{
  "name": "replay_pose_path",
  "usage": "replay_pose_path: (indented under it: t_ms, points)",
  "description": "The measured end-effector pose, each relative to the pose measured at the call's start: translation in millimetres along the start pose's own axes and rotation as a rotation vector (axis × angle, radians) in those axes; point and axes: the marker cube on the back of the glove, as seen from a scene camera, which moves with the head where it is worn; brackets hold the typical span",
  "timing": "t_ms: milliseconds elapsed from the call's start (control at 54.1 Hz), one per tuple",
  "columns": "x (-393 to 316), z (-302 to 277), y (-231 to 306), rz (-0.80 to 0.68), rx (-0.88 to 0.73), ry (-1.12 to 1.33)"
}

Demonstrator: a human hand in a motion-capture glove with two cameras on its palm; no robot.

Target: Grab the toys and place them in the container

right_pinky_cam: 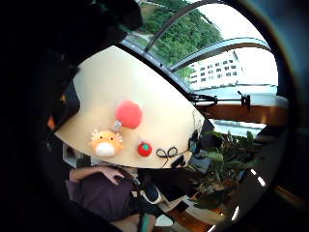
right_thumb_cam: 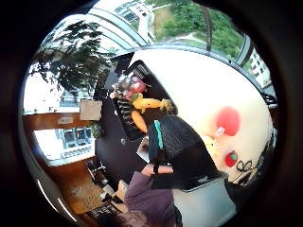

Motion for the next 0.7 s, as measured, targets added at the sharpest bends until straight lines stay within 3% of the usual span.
replay_pose_path:
  t_ms: [240,591,702]
  points:
    - [93.4,79.6,6.3,0.263,-0.066,-0.019]
    - [93.8,270.1,2.9,0.190,-0.424,-0.107]
    - [90.4,292.6,-2.7,0.156,-0.342,-0.096]
